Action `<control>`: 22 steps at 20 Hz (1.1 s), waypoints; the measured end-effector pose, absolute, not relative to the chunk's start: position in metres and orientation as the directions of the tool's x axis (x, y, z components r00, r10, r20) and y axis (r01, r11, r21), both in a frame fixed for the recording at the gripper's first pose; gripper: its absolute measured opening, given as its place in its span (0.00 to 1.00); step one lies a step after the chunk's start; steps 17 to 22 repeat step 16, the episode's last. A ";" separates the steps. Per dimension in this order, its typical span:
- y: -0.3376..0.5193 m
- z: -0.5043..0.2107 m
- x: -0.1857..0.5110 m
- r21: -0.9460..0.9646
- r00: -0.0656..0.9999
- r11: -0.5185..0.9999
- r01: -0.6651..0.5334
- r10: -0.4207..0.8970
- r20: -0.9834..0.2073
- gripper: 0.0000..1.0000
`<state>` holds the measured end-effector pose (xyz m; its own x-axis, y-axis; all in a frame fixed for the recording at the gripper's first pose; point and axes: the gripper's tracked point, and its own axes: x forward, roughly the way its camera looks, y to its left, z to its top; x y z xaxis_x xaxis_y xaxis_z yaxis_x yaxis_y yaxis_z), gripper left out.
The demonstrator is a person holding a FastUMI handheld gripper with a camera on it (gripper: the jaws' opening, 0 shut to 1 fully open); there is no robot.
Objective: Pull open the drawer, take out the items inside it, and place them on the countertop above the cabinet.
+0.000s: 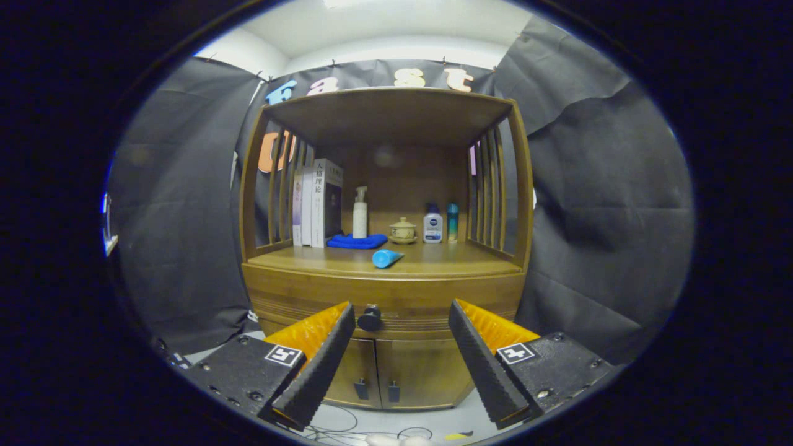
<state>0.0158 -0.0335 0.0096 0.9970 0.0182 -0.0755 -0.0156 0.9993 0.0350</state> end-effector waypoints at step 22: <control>-0.030 0.020 0.009 0.043 0.998 0.999 -0.009 0.012 -0.065 0.99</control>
